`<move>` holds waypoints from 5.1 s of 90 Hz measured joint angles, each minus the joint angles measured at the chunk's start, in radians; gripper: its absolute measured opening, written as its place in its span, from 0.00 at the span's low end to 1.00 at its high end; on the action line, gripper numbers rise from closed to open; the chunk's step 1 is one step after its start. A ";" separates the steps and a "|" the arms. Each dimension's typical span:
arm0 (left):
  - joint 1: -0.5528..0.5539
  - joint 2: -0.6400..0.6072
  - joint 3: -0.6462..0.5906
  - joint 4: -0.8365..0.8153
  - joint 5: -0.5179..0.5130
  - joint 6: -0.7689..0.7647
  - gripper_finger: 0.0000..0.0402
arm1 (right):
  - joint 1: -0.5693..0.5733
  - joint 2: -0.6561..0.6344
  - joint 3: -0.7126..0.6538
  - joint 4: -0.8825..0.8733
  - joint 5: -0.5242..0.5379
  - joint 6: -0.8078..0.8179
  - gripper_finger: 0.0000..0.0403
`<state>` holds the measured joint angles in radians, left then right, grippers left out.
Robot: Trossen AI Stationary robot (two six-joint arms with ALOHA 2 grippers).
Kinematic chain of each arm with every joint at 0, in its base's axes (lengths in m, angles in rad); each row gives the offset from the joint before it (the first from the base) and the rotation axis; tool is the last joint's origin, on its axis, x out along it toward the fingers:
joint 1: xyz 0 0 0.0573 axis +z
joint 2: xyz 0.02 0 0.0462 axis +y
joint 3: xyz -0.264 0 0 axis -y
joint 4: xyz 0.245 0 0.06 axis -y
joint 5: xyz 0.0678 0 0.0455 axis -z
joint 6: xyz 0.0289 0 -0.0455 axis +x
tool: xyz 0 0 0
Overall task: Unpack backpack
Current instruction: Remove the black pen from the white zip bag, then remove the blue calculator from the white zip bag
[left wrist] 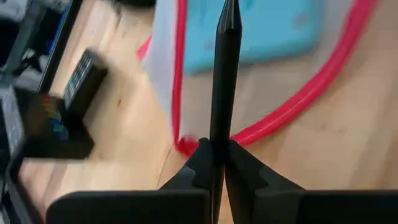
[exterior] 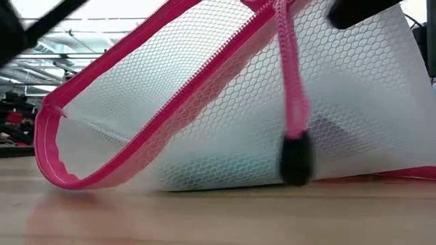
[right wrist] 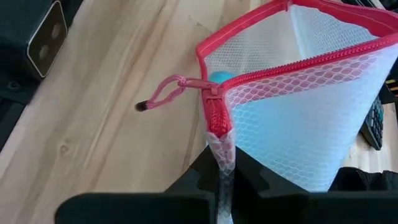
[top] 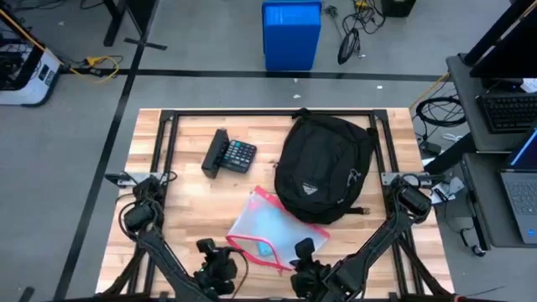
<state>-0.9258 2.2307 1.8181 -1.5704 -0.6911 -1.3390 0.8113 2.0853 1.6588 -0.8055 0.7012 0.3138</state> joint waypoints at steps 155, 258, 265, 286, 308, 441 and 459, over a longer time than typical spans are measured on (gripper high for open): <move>0.219 -0.283 -0.645 0.192 0.221 -0.118 0.01 | 0.001 0.000 0.000 -0.086 -0.014 0.090 0.00; 0.291 -0.285 -0.802 0.372 0.309 0.037 0.16 | 0.003 0.000 0.000 -0.087 -0.022 0.111 0.00; 0.289 -0.285 -0.802 0.371 0.309 0.036 0.18 | 0.002 0.000 0.000 -0.087 -0.022 0.111 0.00; 0.290 -0.283 -0.788 0.356 0.318 0.036 0.25 | 0.002 0.000 0.000 -0.087 -0.022 0.112 0.00; 0.280 -0.282 -0.743 0.345 0.327 0.038 0.29 | 0.002 0.000 0.000 -0.087 -0.022 0.112 0.00; 0.080 -0.201 -0.288 0.750 -0.038 0.781 0.42 | 0.002 0.000 0.000 -0.079 -0.026 0.115 0.00; 0.113 -0.128 -0.290 0.754 -0.127 0.967 0.42 | 0.002 0.000 0.000 -0.074 -0.026 0.113 0.00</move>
<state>-0.8129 2.1026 1.5282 -0.8165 -0.8179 -0.3720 0.8135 2.0853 1.6592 -0.8798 0.6753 0.4267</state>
